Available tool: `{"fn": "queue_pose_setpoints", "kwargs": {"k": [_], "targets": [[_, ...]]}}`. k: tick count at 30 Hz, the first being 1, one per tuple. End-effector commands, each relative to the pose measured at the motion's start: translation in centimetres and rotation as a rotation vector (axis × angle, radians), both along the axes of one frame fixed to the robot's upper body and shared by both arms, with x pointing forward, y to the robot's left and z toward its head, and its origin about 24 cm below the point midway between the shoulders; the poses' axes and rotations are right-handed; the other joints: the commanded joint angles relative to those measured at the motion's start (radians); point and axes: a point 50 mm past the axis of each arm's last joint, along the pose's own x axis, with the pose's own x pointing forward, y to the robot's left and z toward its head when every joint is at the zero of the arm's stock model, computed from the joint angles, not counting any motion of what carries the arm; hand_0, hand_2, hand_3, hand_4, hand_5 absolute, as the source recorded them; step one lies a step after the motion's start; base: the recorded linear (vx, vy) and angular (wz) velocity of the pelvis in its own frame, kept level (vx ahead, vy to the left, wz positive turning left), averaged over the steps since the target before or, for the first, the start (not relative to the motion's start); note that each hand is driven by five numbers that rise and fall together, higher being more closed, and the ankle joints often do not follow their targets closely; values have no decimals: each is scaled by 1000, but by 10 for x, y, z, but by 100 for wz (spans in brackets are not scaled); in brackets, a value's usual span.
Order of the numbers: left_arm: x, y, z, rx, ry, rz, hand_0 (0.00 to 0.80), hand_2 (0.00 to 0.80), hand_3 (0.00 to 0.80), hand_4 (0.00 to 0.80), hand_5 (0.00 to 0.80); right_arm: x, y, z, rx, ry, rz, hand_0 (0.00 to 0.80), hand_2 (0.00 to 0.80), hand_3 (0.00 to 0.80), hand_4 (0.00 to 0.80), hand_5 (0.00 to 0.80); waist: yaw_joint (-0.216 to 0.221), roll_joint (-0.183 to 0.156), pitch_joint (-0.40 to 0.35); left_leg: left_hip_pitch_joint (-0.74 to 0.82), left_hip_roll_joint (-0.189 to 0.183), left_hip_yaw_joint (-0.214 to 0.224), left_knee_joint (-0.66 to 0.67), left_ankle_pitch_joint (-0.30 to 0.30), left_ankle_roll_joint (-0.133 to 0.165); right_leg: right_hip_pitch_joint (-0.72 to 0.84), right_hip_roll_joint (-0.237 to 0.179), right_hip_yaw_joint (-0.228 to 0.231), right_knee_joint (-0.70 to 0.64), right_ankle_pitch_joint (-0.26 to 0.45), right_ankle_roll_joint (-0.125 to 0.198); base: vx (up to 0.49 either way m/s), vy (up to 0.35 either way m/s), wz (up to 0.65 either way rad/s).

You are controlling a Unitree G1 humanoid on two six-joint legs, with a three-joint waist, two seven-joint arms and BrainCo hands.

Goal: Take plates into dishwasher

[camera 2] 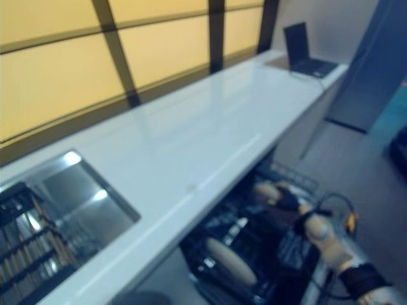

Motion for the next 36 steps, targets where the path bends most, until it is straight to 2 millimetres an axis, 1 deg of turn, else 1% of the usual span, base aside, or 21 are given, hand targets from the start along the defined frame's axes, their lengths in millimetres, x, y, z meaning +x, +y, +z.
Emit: {"fn": "queue_pose_setpoints", "kwargs": {"k": [1,4,9,20,26,36], "targets": [[27,5,12,56,-55,-87,0,0,0,0,0,14,11,28,-10,-98,20,800,800,800,800,800,22,-37,-22,-132,14,-62,-3,108,29,-5,-48,-29,58,-47,6,0,0,0],[34,2,15,52,-70,-96,0,0,0,0,0,19,18,27,-4,-89,28,800,800,800,800,800,25,-34,-13,-137,12,-67,-2,109,29,-15,-48,-30,62,-46,6,0,0,0],[43,-3,19,47,-92,-107,0,0,0,0,0,24,23,21,17,-73,23,800,800,800,800,800,28,-30,0,-142,10,-72,-1,109,30,-29,-50,-33,68,-44,5,0,0,0],[58,-12,25,40,-127,-127,0,0,0,0,0,35,27,15,106,-61,-34,800,800,800,800,800,33,-16,27,-153,2,-78,-2,107,33,-56,-55,-40,79,-40,5,-19,3,2],[66,-18,29,30,-149,-144,0,0,0,0,0,41,28,9,123,-45,-74,800,800,800,800,800,39,-7,38,-158,-3,-81,-4,107,35,-69,-58,-48,81,-36,4,-33,12,1],[77,-23,35,29,-178,-155,0,0,0,0,0,49,28,13,98,-40,-113,800,800,800,800,800,48,3,60,-176,-14,-85,-11,110,39,-97,-64,-62,86,-26,6,-44,11,2]]}}
